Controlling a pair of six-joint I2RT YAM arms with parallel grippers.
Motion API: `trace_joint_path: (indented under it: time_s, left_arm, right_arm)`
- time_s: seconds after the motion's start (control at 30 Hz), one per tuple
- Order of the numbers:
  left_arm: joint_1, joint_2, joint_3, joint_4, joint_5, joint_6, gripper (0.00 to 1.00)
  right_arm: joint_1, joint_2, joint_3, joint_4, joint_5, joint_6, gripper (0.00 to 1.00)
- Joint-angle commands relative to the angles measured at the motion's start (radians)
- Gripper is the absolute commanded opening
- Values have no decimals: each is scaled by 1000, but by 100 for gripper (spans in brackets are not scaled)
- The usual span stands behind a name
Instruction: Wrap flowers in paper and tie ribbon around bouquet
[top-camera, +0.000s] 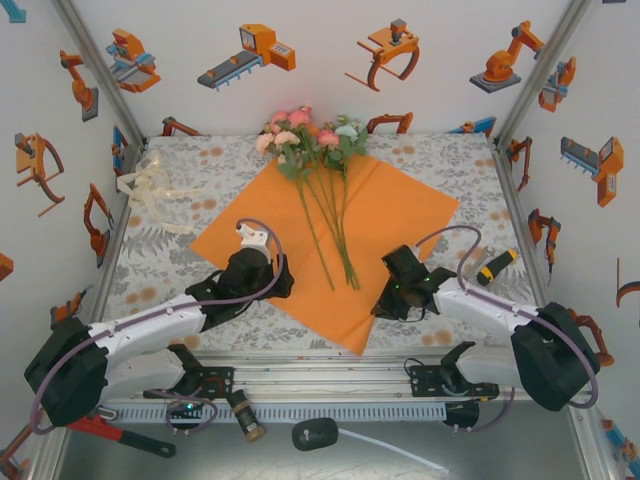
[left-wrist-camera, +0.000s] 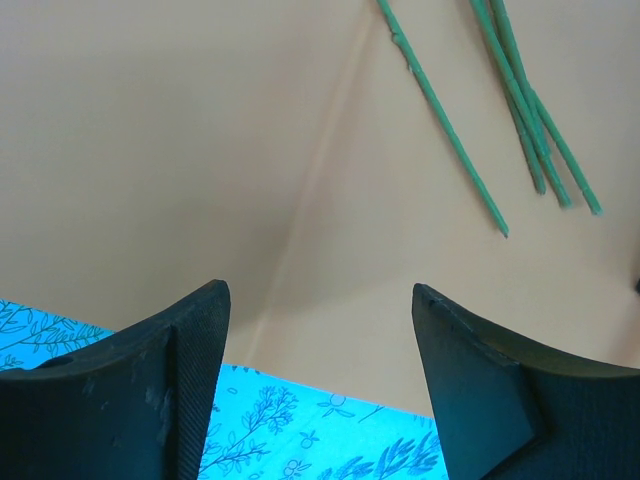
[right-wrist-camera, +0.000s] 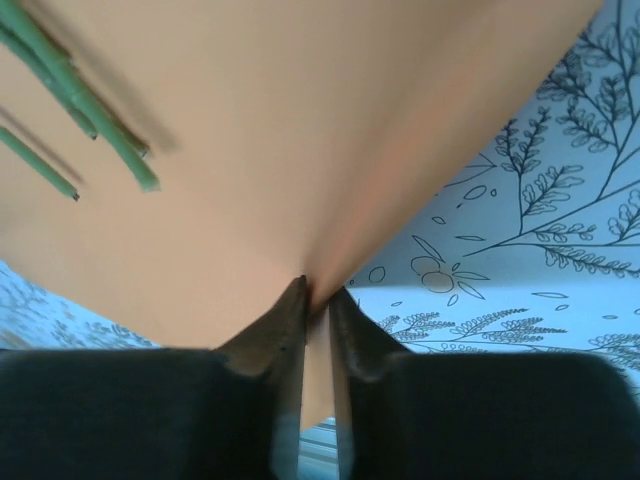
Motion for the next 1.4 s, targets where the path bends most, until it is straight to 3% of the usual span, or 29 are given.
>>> trace_joint_path:
  time_s: [0.0, 0.1, 0.2, 0.37, 0.57, 0.67, 0.8, 0.87, 0.93, 1.0, 1.07, 1.2, 1.3, 1.37]
  left_arm:
    - [-17, -24, 0, -31, 71, 150, 69]
    - [-68, -27, 27, -29, 193, 303, 70]
    - [-155, -41, 17, 23, 347, 471, 71]
    - [-212, -52, -59, 171, 454, 543, 79]
    - [-225, 54, -69, 239, 426, 590, 84]
    - [-224, 141, -80, 348, 339, 592, 83]
    - [-224, 246, -45, 433, 318, 590, 79]
    - [-224, 291, -24, 455, 335, 579, 71]
    - [-224, 311, -24, 494, 334, 574, 53]
    - [-222, 297, -24, 500, 306, 572, 20]
    - [-212, 271, -10, 451, 296, 574, 0]
    - [-178, 251, 17, 389, 332, 566, 0]
    - [-146, 253, 27, 387, 347, 560, 0]
    - [-131, 256, 39, 365, 352, 575, 0]
  right_arm:
    - [5, -38, 25, -2, 22, 6, 7]
    - [5, -50, 63, -15, -1, 2, 0]
    - [4, -47, 117, -42, 9, -14, 0]
    - [-18, -17, 182, -56, 9, -24, 0]
    - [-36, 22, 231, -42, -8, -39, 0]
    - [-48, 30, 238, -46, -19, -47, 0]
    - [-70, 22, 241, -46, -32, -75, 0]
    - [-85, 22, 245, -45, -42, -117, 5]
    - [-114, 29, 255, -45, -64, -206, 24]
    - [-163, 31, 282, -46, -100, -379, 50]
    - [-218, 22, 324, -62, -142, -583, 63]
    - [-230, -52, 355, -47, -128, -1045, 65]
    - [-231, -161, 221, 83, -167, -1459, 67]
    - [-233, -246, 92, 248, -185, -1621, 71]
